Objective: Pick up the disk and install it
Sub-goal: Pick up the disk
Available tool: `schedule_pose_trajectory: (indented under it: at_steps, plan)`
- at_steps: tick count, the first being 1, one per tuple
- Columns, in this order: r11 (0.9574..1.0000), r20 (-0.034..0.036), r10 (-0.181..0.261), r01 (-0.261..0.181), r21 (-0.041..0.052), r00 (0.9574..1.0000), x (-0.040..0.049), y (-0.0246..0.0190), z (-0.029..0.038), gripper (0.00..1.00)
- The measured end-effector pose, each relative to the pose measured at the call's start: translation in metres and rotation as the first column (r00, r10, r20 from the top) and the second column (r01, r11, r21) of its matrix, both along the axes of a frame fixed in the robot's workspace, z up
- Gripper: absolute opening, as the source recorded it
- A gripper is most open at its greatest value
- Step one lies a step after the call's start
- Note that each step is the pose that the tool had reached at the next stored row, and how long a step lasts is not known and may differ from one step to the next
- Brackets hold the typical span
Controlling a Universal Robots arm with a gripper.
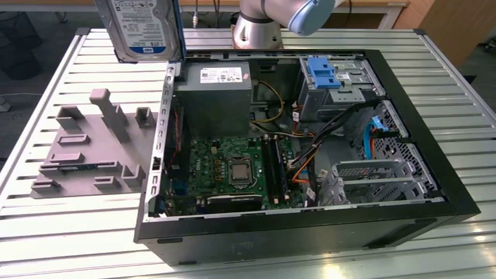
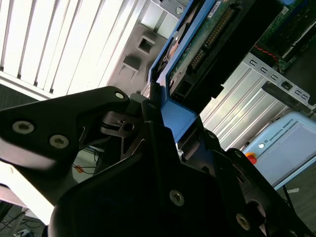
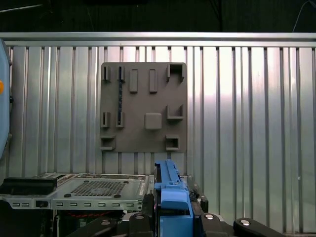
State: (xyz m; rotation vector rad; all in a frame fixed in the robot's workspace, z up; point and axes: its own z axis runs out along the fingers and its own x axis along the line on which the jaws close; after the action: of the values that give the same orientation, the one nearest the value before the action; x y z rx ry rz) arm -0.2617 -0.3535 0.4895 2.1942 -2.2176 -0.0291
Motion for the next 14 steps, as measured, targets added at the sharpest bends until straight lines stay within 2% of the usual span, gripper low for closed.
schedule_pose_trajectory:
  at_steps: [10, 14]
  plan:
    - [1.0, 0.0, 0.0, 0.0, 0.0, 1.0, 0.0078, -0.0001, 0.0, 0.37]
    - [1.0, 0.0, 0.0, 0.0, 0.0001, 1.0, 0.0079, -0.0032, 0.0, 0.37]
